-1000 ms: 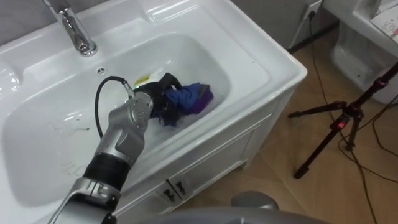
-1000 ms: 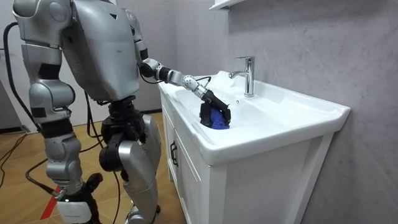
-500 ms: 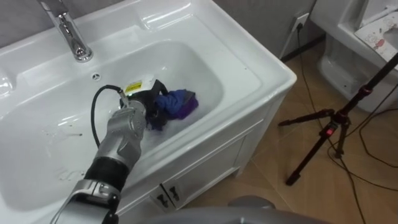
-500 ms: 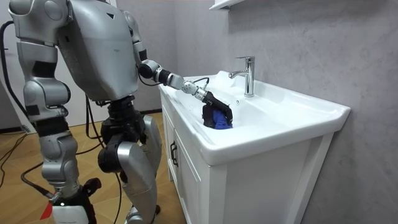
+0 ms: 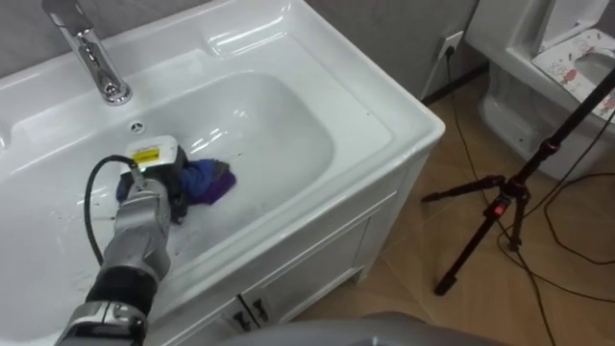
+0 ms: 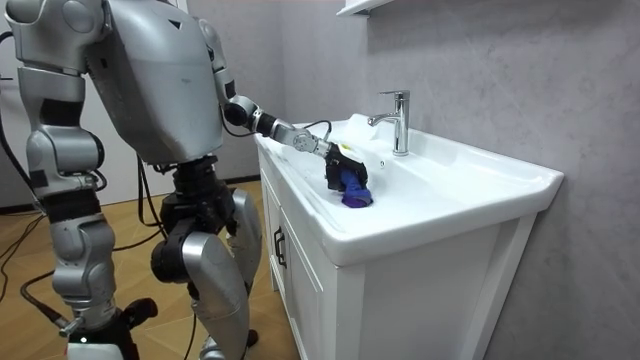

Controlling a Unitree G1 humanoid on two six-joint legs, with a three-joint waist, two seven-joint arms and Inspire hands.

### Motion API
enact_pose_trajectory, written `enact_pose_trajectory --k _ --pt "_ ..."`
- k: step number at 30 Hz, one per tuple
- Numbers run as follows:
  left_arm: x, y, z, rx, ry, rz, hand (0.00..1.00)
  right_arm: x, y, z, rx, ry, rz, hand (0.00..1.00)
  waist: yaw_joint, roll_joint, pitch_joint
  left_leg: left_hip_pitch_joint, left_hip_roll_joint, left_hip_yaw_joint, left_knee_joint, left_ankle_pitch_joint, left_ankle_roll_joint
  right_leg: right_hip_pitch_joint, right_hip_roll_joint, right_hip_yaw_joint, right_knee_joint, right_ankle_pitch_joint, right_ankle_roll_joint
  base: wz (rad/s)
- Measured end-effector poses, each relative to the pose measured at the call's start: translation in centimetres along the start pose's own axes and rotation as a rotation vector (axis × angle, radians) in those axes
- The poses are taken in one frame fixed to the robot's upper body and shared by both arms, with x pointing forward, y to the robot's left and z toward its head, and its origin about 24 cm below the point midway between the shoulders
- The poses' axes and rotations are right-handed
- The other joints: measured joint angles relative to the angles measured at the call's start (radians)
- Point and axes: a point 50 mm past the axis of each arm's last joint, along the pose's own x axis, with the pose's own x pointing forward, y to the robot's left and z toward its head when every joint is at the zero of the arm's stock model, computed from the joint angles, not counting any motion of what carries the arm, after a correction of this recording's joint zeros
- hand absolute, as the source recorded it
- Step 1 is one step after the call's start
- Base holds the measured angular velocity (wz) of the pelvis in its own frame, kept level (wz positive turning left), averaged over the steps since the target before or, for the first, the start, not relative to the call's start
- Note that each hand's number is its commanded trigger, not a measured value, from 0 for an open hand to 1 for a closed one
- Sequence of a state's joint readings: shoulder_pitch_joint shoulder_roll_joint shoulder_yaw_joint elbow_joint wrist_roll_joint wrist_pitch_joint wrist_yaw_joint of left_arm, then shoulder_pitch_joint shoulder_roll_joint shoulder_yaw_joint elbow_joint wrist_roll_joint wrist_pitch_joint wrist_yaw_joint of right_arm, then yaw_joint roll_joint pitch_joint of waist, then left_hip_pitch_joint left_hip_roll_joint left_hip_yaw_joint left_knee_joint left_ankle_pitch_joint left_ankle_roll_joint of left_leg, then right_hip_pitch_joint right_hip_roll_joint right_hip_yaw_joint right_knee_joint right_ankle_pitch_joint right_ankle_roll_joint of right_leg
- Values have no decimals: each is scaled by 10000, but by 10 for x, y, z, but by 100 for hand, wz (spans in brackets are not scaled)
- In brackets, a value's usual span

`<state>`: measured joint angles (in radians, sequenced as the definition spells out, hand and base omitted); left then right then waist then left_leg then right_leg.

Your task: Wipe basin

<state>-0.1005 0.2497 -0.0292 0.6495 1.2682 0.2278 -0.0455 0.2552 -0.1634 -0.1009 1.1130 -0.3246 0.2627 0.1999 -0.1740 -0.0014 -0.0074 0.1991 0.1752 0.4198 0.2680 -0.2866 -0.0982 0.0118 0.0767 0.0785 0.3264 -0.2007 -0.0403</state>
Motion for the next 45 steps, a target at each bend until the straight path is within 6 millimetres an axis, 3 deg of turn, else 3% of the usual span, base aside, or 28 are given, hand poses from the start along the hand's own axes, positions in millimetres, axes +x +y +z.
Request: enact_pose_trajectory --k 4,8,13,15,25,35,45 --pt "-1 -2 -8 426 193 161 100 0 -3 1 8 -43 -298 0 196 151 -71 -161 26 -99 75 30 -45 -127 33 -25 3 36 -52 -2" --pt "-2 -1 -19 865 552 268 100 -1 -6 1 -45 -255 -601 0 323 261 -54 -152 38 -160 88 69 -71 -92 46 -80 -2 42 -85 -3" --pt "-1 5 -53 1314 1536 609 100 -2 -10 7 68 -345 -679 0 532 409 -80 -494 38 -447 235 74 -65 -302 -38 -367 -2 49 -95 11" --pt "-1 4 -55 1412 1573 668 100 -2 -12 7 63 -293 -698 0 680 448 -78 -458 38 -490 238 74 -65 -245 -47 -413 -6 49 -95 8" --pt "-1 7 -61 2149 1696 874 100 -5 -29 22 -35 -647 -1180 0 754 665 -13 -681 37 -1048 415 81 -58 -171 -132 -859 -11 20 -138 11" --pt "-1 8 -62 2160 1732 751 100 -8 -41 25 82 -832 -1624 0 797 971 29 -832 36 -1226 438 91 -69 -266 -168 -1085 4 1 -173 3" --pt "-1 6 -63 2128 1758 512 100 -6 -39 17 178 -669 -1540 0 710 930 59 -811 18 -1230 466 92 -69 -237 -215 -1127 24 -12 -164 0"
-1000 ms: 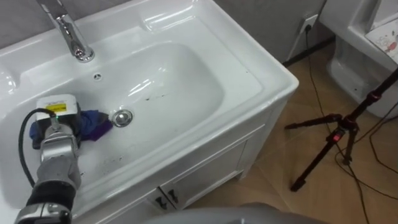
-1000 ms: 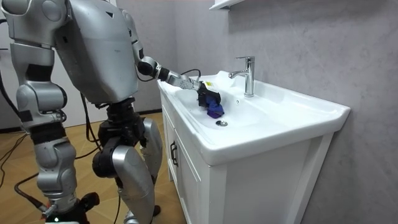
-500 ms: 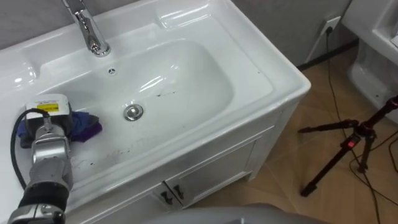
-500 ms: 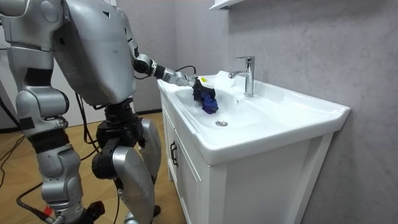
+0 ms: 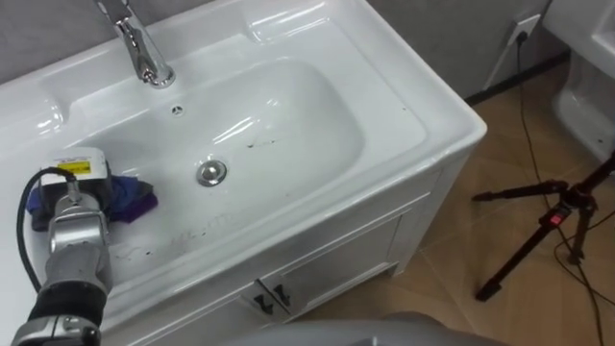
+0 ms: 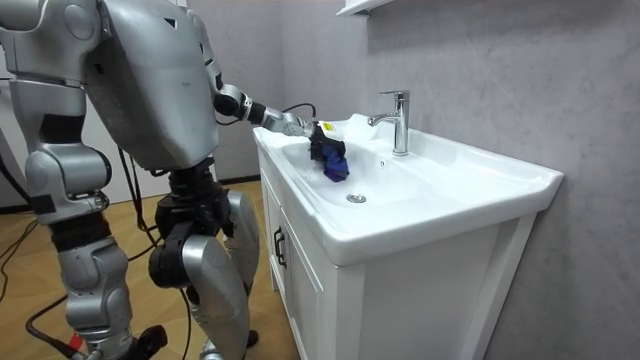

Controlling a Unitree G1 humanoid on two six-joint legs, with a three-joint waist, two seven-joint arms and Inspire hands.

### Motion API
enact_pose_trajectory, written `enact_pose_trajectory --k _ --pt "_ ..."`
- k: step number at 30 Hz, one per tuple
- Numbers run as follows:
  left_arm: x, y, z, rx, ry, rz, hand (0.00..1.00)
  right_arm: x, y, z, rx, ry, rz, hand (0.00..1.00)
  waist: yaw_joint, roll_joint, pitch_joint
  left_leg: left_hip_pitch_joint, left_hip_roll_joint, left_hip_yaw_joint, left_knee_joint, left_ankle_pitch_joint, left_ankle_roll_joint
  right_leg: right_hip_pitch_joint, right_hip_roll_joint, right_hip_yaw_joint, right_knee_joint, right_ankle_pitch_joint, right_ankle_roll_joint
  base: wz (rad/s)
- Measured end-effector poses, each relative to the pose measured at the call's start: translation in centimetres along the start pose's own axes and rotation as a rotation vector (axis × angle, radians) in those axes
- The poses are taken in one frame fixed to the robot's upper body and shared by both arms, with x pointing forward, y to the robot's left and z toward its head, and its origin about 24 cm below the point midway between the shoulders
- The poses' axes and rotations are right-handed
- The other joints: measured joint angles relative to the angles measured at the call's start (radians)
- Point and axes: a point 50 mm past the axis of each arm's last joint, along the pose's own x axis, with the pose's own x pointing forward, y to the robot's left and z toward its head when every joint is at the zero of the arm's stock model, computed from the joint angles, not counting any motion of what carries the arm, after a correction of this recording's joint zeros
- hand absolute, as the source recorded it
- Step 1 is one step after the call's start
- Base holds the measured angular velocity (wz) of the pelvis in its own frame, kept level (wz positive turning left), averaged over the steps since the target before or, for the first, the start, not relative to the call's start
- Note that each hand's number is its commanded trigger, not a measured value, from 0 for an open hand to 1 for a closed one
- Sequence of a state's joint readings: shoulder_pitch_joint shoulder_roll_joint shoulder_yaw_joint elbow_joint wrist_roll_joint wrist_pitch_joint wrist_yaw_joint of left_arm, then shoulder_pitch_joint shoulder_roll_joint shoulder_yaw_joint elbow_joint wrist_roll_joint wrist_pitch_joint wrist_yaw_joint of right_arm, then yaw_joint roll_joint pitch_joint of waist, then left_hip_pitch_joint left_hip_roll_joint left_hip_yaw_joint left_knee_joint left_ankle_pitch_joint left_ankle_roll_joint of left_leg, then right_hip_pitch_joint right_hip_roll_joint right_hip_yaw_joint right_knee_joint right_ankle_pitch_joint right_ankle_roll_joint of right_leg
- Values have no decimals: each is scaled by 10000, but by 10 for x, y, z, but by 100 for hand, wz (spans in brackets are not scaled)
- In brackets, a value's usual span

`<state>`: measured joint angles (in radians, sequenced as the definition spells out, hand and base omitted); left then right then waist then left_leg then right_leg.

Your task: Wipe basin

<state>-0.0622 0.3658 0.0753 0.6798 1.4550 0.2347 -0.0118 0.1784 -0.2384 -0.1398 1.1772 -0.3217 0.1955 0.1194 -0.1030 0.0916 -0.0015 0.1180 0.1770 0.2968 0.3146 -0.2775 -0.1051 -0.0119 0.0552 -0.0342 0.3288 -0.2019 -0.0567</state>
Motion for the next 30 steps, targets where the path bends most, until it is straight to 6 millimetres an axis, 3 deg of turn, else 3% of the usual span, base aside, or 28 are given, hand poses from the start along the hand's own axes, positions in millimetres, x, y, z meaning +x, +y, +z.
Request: enact_pose_trajectory --k 14,17,19,23,30 --pt "0 0 1 -304 -20 -79 100 1 3 -4 389 -45 -11 0 -231 -162 18 82 -155 -248 -85 29 49 -38 -83 10 59 -74 88 2" --pt "2 4 1 -450 28 -26 100 1 5 -1 671 -184 113 0 -241 -273 22 -46 -191 -231 -1 35 58 -234 -129 37 264 -133 106 1" --pt "3 7 1 -718 218 -96 100 1 8 0 852 -237 232 0 -266 -430 65 -79 -198 -227 48 46 77 -238 -157 37 350 -180 93 2" --pt "5 12 4 -1460 307 -184 100 1 13 -2 627 -147 414 0 -293 -663 54 -188 -191 -233 223 45 79 -254 -159 88 395 -219 116 5" --pt "12 20 19 -3745 82 -758 100 1 25 -5 262 10 788 0 -350 -935 69 -401 -212 -218 488 6 148 -446 -212 173 572 -165 177 -2"
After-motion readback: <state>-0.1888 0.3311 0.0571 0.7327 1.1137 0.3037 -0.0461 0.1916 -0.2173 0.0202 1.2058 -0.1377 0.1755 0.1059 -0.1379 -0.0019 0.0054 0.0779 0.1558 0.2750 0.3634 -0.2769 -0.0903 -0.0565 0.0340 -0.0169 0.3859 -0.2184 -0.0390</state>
